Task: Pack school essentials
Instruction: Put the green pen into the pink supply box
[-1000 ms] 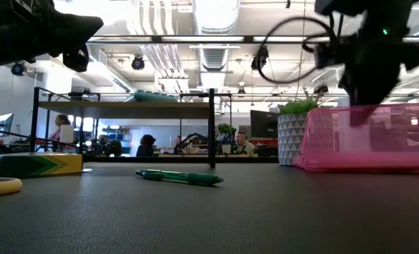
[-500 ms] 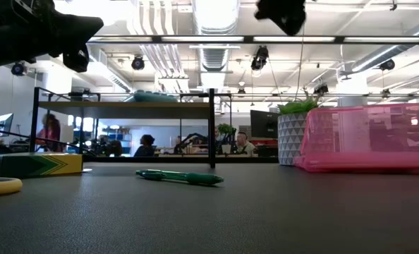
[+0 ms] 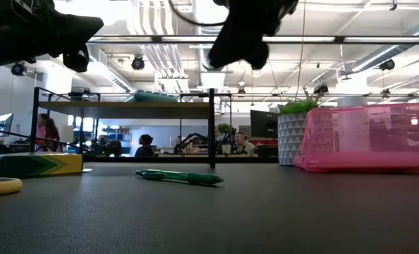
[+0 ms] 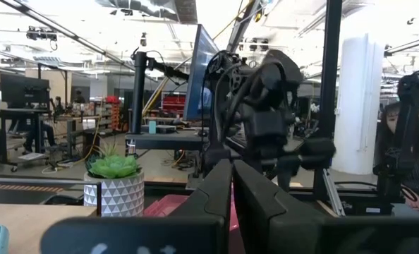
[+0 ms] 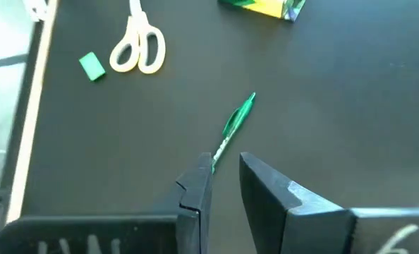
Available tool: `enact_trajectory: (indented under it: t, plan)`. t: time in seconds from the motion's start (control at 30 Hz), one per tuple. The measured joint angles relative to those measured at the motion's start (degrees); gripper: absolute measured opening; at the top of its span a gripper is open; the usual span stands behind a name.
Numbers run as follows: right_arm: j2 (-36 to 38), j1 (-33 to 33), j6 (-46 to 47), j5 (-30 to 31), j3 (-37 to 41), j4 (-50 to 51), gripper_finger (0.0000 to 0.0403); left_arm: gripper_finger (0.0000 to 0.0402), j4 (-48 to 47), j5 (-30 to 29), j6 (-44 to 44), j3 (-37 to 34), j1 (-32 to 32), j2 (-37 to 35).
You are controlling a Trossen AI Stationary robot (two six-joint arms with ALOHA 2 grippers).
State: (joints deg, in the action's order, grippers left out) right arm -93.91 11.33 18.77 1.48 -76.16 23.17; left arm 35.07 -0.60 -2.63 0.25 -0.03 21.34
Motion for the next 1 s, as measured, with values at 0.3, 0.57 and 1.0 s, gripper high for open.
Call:
enact_trajectory:
  t: [0.3,0.57,1.0]
  plan:
    - [-11.86,-0.54,-0.61,-0.24,-10.24,7.88,0.0074,0.0,0.0,0.0,0.0,0.0,0.0,0.01]
    - [-20.26,-1.14,1.69,-0.55,-18.57,14.72,0.012,0.0,0.02,0.0,0.0,0.0,0.0,0.0]
    - [-32.05,-1.14,7.42,-0.46,-31.64,23.08,0.012,0.0,0.0,0.0,0.0,0.0,0.01,0.02]
